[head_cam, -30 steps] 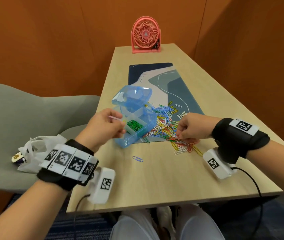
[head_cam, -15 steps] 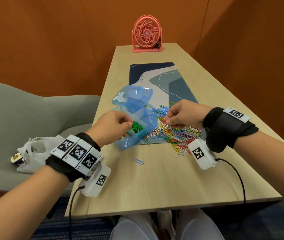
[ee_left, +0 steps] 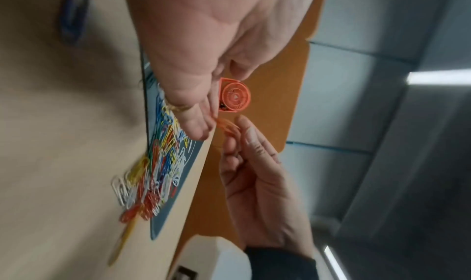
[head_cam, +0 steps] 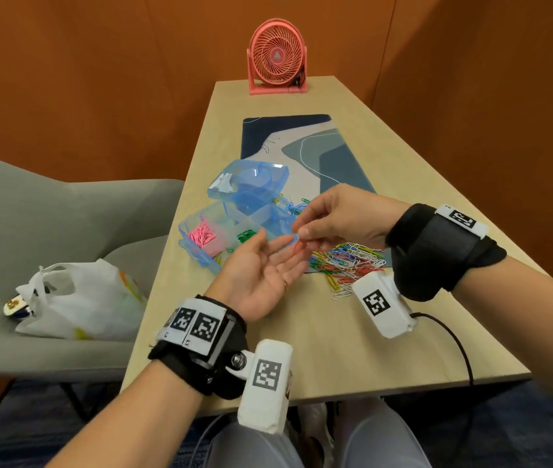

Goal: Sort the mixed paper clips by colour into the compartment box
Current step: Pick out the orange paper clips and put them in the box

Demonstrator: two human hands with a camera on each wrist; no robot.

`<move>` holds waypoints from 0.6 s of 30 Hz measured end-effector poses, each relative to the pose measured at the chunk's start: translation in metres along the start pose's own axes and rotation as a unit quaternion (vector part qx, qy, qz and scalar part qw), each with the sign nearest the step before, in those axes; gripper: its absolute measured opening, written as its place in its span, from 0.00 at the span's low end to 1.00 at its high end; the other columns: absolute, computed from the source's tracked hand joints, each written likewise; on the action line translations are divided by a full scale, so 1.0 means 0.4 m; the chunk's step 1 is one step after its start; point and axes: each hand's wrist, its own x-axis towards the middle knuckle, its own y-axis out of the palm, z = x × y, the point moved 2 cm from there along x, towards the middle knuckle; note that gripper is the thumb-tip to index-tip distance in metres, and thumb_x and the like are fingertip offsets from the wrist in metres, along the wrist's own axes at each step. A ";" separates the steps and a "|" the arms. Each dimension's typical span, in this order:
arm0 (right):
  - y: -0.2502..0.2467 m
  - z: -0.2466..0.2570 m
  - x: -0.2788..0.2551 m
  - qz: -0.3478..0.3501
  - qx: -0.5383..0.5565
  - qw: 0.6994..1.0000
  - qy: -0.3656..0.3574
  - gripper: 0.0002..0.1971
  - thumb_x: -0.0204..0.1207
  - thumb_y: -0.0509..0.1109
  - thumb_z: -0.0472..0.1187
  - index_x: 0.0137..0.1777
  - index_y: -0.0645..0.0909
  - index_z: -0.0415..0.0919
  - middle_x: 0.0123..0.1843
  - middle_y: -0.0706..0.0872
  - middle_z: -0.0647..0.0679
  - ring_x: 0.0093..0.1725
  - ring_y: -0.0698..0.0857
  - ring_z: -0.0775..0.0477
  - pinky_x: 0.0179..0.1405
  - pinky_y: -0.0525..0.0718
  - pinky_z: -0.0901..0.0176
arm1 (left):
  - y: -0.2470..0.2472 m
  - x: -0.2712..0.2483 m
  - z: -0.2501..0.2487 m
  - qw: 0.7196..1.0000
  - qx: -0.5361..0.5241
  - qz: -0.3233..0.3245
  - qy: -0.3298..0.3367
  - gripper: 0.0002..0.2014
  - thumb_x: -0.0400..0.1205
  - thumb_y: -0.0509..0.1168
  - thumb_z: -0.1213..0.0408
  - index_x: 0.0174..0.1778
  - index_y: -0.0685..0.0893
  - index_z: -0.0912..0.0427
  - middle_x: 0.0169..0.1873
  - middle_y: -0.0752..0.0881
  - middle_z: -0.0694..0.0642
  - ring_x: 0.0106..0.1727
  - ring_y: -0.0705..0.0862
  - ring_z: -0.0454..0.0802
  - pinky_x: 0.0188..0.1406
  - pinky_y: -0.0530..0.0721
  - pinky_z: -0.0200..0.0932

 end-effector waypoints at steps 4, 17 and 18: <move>-0.023 -0.042 -0.004 -0.047 -0.107 0.993 0.026 0.03 0.76 0.71 0.32 0.43 0.85 0.32 0.30 0.86 0.42 0.25 0.83 0.51 0.30 0.84 0.63 | -0.007 -0.012 0.014 0.997 -0.069 -0.020 0.014 0.17 0.88 0.51 0.61 0.52 0.78 0.72 0.45 0.83 0.69 0.48 0.83 0.61 0.49 0.82 0.54; 0.013 -0.120 -0.016 -0.001 -0.344 0.931 0.121 0.04 0.68 0.73 0.39 0.35 0.83 0.40 0.30 0.81 0.47 0.31 0.78 0.48 0.28 0.76 0.62 | -0.010 -0.034 0.039 0.996 -0.073 -0.035 0.036 0.09 0.85 0.51 0.79 0.49 0.76 0.75 0.44 0.83 0.69 0.44 0.85 0.59 0.47 0.84 0.42; 0.005 -0.123 -0.017 -0.006 -0.349 0.929 0.124 0.04 0.67 0.73 0.39 0.34 0.82 0.41 0.31 0.81 0.47 0.32 0.78 0.47 0.28 0.76 0.63 | -0.011 -0.034 0.039 0.996 -0.076 -0.033 0.034 0.10 0.85 0.50 0.79 0.49 0.76 0.75 0.45 0.83 0.70 0.45 0.85 0.60 0.50 0.83 0.44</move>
